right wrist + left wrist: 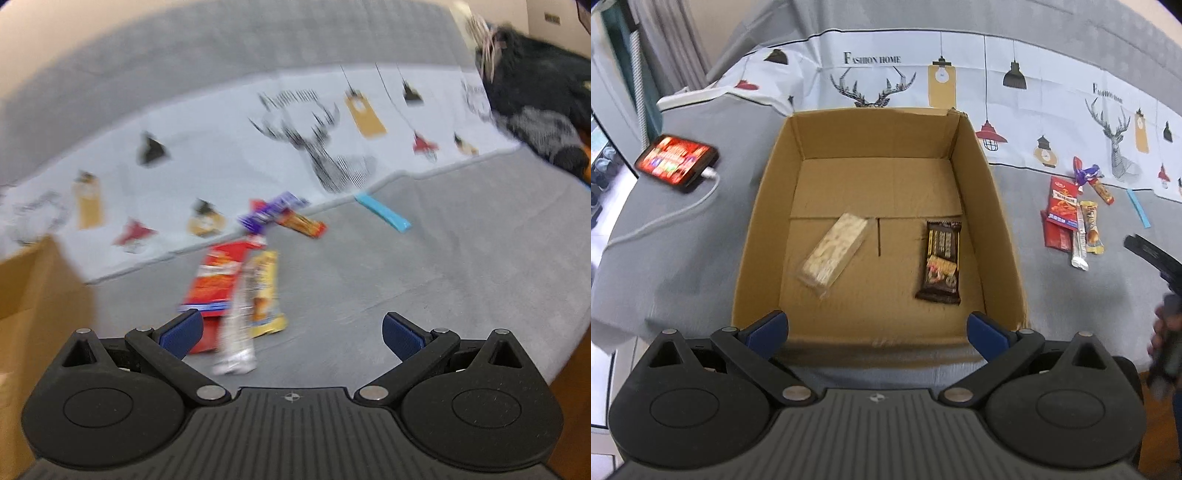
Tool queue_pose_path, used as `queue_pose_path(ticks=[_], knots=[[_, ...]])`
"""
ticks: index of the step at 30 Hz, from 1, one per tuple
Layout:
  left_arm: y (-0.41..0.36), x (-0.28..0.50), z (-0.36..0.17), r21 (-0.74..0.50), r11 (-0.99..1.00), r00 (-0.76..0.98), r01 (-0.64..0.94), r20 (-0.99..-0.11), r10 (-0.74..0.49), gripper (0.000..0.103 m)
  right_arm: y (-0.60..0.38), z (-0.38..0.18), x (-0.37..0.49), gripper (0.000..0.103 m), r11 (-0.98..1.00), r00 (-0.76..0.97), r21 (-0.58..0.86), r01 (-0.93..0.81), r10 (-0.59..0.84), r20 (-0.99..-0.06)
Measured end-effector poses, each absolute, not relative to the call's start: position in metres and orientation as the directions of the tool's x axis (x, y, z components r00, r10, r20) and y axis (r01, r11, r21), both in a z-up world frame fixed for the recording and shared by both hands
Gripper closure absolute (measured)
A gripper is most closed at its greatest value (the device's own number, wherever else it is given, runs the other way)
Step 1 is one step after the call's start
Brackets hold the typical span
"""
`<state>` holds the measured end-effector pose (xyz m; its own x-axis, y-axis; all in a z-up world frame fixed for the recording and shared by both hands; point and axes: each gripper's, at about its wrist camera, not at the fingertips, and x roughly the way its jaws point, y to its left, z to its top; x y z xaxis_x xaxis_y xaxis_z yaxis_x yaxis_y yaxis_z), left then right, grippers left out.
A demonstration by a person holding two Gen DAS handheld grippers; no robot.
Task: Organize snacks
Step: 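Grasp the red spicy-strip packet with the left tool while the right tool grasps the yellow snack stick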
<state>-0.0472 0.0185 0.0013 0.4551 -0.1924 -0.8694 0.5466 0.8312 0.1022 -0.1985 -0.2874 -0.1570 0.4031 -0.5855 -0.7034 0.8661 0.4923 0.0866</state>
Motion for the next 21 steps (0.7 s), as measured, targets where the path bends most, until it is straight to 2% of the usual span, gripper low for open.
queue_pose_path(ticks=[8, 12, 16, 19, 21], knots=[[-0.080, -0.019, -0.008, 0.118, 0.789, 0.433, 0.603, -0.879, -0.199, 0.000, -0.369, -0.234, -0.129, 0.001, 0.532, 0.392, 0.081, 0.843, -0.504, -0.769], [-0.152, -0.008, -0.020, 0.089, 0.742, 0.400, 0.665, -0.881, -0.252, 0.000, -0.394, -0.247, -0.139, 0.001, 0.481, 0.325, 0.003, 0.877, -0.589, -0.740], [-0.236, -0.002, -0.054, 0.064, 0.686, 0.334, 0.725, -0.903, -0.269, 0.000, -0.410, -0.247, -0.173, 0.001, 0.475, 0.322, -0.006, 0.880, -0.607, -0.727], [-0.299, 0.002, -0.093, 0.047, 0.612, 0.276, 0.789, -0.918, -0.285, 0.000, -0.407, -0.240, -0.195, 0.001, 0.491, 0.367, 0.049, 0.870, -0.577, -0.730], [-0.336, 0.008, -0.119, 0.014, 0.569, 0.220, 0.823, -0.930, -0.295, 0.000, -0.408, -0.232, -0.210, 0.001, 0.465, 0.427, 0.158, 0.871, -0.557, -0.712]])
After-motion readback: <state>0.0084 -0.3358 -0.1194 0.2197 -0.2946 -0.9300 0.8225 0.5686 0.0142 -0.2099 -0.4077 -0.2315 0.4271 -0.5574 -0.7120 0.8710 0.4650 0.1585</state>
